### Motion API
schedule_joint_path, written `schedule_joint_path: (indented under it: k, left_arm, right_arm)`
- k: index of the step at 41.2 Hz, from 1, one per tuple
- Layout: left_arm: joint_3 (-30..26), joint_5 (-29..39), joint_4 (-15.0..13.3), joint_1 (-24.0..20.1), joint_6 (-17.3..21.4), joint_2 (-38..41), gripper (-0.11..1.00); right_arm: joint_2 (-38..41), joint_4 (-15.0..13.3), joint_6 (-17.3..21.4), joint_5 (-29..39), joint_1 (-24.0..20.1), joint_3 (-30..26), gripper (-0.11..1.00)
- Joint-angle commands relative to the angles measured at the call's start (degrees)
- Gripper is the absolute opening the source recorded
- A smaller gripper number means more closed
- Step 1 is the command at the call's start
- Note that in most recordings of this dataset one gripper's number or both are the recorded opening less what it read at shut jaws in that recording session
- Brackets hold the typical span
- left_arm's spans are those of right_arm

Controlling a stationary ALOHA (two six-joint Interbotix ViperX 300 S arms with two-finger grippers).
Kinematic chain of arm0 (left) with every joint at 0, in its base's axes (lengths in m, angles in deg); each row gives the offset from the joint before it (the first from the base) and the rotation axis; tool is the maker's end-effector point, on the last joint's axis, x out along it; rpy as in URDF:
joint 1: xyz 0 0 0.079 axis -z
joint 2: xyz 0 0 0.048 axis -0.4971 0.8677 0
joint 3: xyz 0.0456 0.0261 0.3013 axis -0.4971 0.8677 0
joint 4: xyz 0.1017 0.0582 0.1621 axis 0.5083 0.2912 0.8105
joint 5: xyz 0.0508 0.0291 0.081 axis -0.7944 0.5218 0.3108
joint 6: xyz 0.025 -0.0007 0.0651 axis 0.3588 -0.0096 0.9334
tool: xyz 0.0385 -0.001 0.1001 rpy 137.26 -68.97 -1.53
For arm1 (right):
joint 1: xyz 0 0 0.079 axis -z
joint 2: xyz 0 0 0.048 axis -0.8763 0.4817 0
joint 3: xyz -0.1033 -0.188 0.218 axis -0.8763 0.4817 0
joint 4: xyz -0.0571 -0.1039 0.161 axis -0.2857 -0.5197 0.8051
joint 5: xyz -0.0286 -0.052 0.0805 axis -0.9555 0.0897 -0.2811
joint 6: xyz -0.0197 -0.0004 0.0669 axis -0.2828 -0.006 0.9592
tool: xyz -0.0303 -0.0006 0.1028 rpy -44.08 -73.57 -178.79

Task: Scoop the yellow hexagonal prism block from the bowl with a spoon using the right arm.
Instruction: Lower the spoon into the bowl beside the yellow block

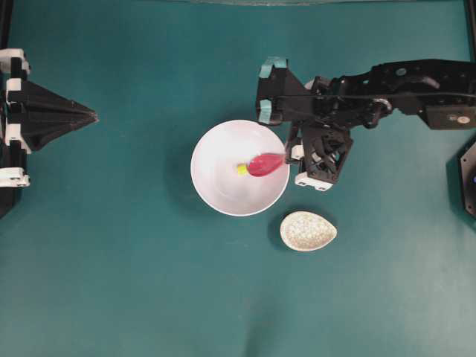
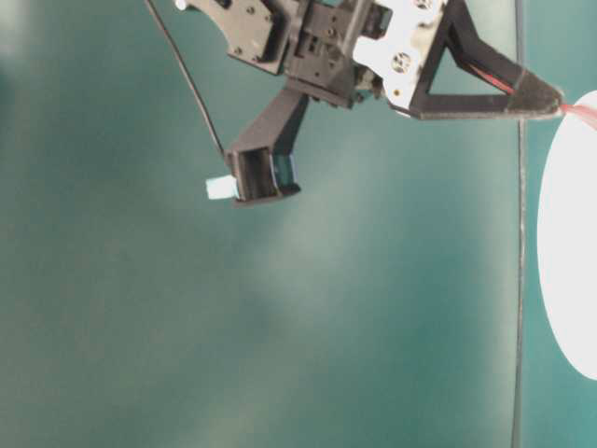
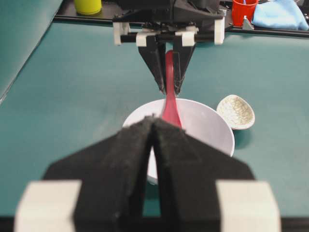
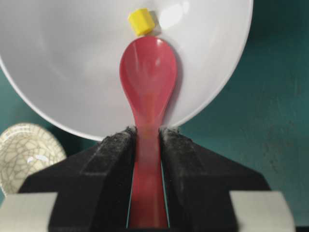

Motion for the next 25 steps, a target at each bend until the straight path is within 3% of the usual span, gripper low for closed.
schedule_joint_path:
  k: [1,25]
  left_arm:
    - [-1.67,-0.26,0.09,-0.26,0.09,0.26,0.05]
    - [-1.67,-0.26,0.09,-0.26,0.09,0.26,0.05]
  right_arm:
    - [-0.09,0.0,0.09,-0.88,-0.26,-1.76,0.24]
    - [2.55,0.0,0.0,-7.29,-1.49,-4.04,0.24]
